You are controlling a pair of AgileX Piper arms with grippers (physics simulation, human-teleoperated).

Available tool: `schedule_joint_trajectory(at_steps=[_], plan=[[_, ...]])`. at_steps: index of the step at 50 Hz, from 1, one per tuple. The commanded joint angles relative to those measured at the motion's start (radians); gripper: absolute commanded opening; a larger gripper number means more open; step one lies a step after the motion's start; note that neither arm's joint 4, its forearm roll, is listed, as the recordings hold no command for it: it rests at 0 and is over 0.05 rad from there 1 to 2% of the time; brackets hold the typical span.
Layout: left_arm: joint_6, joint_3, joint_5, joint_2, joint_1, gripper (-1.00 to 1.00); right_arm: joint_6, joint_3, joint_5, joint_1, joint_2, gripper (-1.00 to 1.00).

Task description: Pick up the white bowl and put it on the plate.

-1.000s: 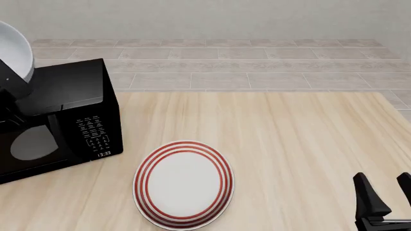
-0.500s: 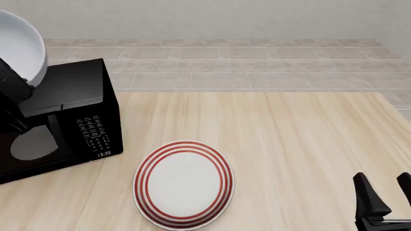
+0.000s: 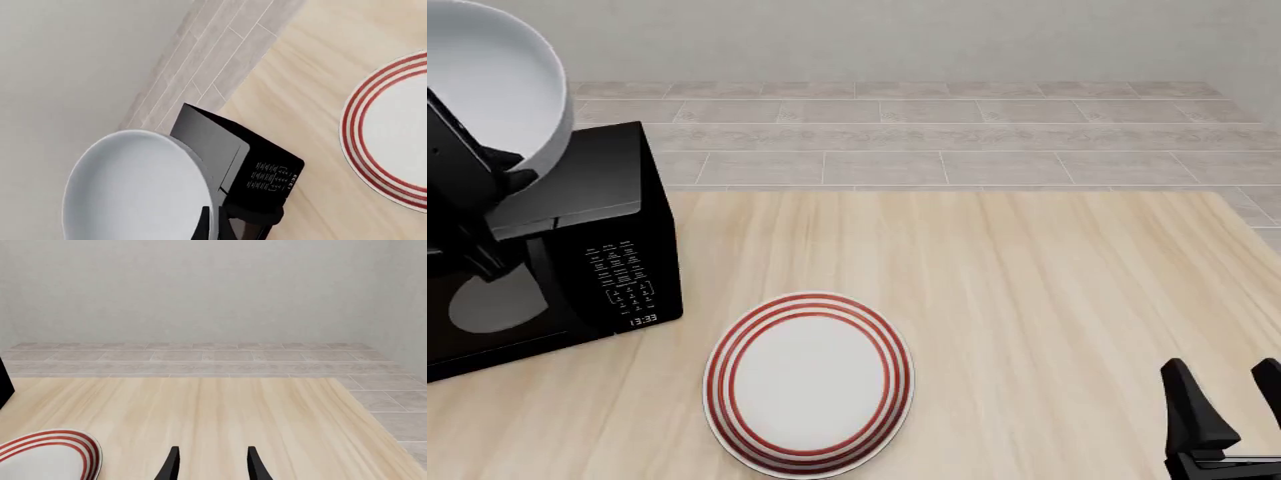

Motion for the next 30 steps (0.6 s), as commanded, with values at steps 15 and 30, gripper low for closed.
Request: schedule_joint_trajectory(at_steps=[15,30], plan=[[-0.201,-0.134,0.102,0.034,-0.316,-1.00,0.000,0.000,0.006,-0.001,-0.005,1.00],[-0.209,-0.088,0.094,0.065,-0.423,-1.00,0.000,0.000,0.006,-0.001,-0.005,1.00]])
